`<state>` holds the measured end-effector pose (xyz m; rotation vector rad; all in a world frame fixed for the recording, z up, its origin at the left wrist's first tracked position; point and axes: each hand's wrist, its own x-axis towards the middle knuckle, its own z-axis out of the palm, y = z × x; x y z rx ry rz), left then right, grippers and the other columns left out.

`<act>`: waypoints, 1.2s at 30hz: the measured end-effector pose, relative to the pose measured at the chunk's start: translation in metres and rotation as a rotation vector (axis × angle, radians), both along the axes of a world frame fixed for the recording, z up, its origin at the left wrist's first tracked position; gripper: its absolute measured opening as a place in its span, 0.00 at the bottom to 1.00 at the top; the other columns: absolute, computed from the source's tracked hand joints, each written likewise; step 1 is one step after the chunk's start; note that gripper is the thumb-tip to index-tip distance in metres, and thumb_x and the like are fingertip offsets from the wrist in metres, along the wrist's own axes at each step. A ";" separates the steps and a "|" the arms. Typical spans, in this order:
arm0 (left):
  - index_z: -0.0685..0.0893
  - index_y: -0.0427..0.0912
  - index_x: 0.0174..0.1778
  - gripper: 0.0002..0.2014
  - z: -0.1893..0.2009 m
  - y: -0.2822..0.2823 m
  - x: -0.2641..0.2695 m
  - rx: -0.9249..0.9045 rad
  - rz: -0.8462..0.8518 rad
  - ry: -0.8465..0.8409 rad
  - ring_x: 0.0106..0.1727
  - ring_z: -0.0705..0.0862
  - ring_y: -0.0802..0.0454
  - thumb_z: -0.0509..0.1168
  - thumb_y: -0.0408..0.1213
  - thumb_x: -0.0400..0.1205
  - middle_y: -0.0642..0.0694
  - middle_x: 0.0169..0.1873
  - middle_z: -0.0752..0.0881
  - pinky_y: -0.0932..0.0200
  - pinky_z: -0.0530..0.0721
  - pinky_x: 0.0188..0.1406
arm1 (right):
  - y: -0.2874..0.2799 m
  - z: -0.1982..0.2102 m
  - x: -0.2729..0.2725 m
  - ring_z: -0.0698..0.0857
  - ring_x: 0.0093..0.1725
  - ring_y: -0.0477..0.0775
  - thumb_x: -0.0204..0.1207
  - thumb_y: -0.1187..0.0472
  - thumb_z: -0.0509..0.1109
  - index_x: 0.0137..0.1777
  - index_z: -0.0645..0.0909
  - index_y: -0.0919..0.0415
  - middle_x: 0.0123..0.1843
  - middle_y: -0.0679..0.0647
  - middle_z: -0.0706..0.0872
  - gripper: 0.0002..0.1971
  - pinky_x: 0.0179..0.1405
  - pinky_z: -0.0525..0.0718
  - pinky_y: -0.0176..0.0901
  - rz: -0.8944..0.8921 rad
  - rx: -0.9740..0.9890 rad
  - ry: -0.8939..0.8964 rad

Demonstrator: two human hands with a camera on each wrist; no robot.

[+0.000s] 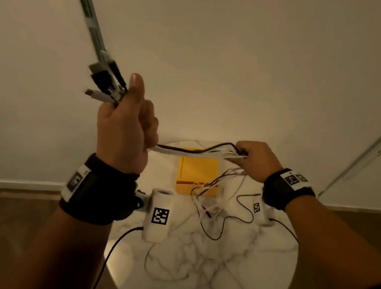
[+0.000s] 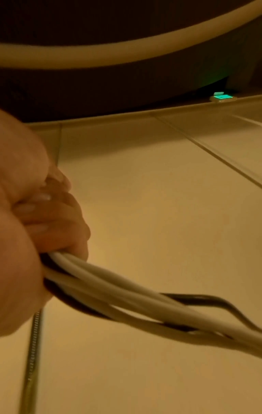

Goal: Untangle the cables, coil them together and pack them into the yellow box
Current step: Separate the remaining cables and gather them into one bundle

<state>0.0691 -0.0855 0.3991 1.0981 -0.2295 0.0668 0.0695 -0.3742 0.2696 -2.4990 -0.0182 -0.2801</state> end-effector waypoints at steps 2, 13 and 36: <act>0.63 0.50 0.28 0.25 0.001 0.000 -0.001 0.000 0.056 -0.047 0.20 0.54 0.52 0.62 0.49 0.90 0.52 0.20 0.60 0.62 0.54 0.20 | -0.019 -0.003 0.003 0.72 0.28 0.48 0.76 0.49 0.79 0.33 0.79 0.61 0.28 0.54 0.79 0.19 0.30 0.68 0.43 -0.081 -0.007 0.018; 0.83 0.54 0.38 0.18 -0.069 -0.031 0.013 1.199 0.124 -0.409 0.34 0.85 0.50 0.67 0.65 0.81 0.56 0.27 0.83 0.62 0.74 0.30 | 0.015 0.020 0.017 0.76 0.29 0.61 0.73 0.61 0.74 0.29 0.73 0.58 0.25 0.55 0.74 0.15 0.31 0.73 0.51 -0.013 -0.171 -0.070; 0.81 0.51 0.27 0.18 -0.084 -0.020 0.030 -0.112 -0.429 0.216 0.17 0.60 0.57 0.60 0.43 0.85 0.56 0.25 0.72 0.59 0.50 0.19 | -0.033 -0.053 0.055 0.80 0.31 0.51 0.76 0.46 0.78 0.30 0.79 0.50 0.29 0.51 0.82 0.17 0.30 0.73 0.45 -0.176 0.036 0.194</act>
